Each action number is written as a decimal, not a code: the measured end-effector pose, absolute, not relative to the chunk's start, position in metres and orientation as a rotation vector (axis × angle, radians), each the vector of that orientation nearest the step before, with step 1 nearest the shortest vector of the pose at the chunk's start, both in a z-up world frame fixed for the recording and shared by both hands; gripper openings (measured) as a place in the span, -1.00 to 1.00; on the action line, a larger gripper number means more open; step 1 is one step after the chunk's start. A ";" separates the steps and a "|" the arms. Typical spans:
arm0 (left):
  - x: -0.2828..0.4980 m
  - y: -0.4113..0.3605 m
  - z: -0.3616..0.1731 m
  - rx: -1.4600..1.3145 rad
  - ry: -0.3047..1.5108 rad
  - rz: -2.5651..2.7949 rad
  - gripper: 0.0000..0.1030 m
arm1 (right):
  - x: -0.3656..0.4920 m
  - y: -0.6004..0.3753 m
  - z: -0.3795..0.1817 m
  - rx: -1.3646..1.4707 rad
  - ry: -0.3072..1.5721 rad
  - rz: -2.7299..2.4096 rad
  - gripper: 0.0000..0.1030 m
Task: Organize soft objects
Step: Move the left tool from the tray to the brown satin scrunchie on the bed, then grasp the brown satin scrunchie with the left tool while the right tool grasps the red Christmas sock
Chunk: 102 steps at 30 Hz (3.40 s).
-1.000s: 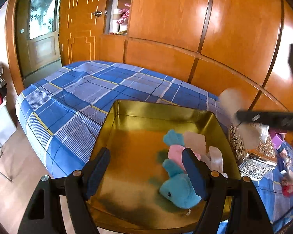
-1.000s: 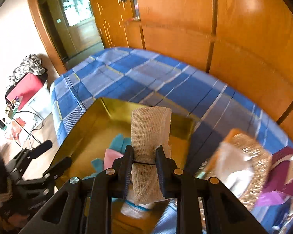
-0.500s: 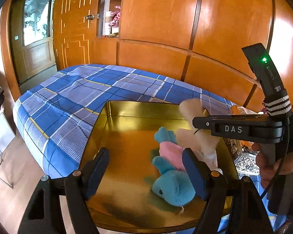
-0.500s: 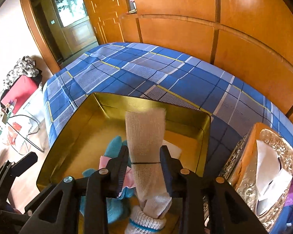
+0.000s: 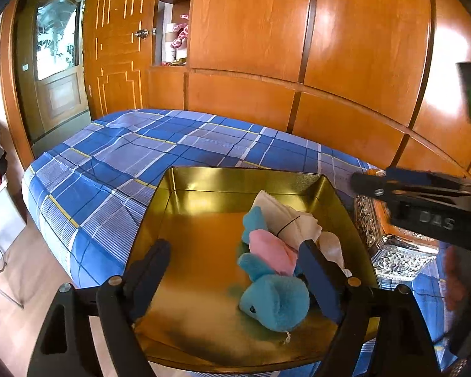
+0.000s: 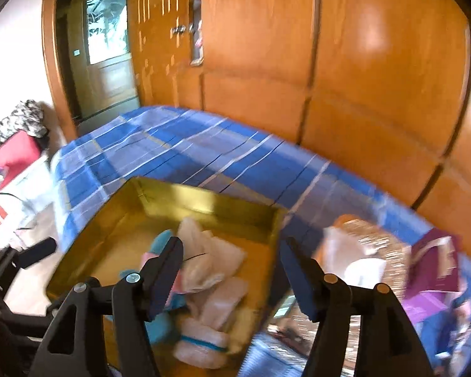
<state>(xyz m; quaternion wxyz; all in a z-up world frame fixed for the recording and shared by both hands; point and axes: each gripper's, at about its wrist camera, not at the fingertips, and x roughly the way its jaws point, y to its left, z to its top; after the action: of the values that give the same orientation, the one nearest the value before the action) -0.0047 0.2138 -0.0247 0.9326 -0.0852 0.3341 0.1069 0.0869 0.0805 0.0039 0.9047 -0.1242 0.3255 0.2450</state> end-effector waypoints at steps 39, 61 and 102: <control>-0.003 0.055 0.012 0.043 0.648 -0.340 0.68 | -0.001 -0.390 0.004 0.555 0.653 -0.331 0.46; 0.082 -0.205 -0.054 0.332 0.885 -0.833 0.18 | -0.024 -0.425 -0.016 0.555 0.685 -0.232 0.46; 0.108 -0.170 -0.122 0.212 1.046 -0.674 -0.68 | 0.084 -0.318 -0.090 -0.461 1.347 0.425 0.44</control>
<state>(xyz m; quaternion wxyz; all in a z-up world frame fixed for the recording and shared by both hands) 0.1083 -0.1700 -0.1217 0.8073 0.0991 0.4889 -0.3152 0.0841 -0.3185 -0.0895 0.7365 -0.2100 0.6132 0.1935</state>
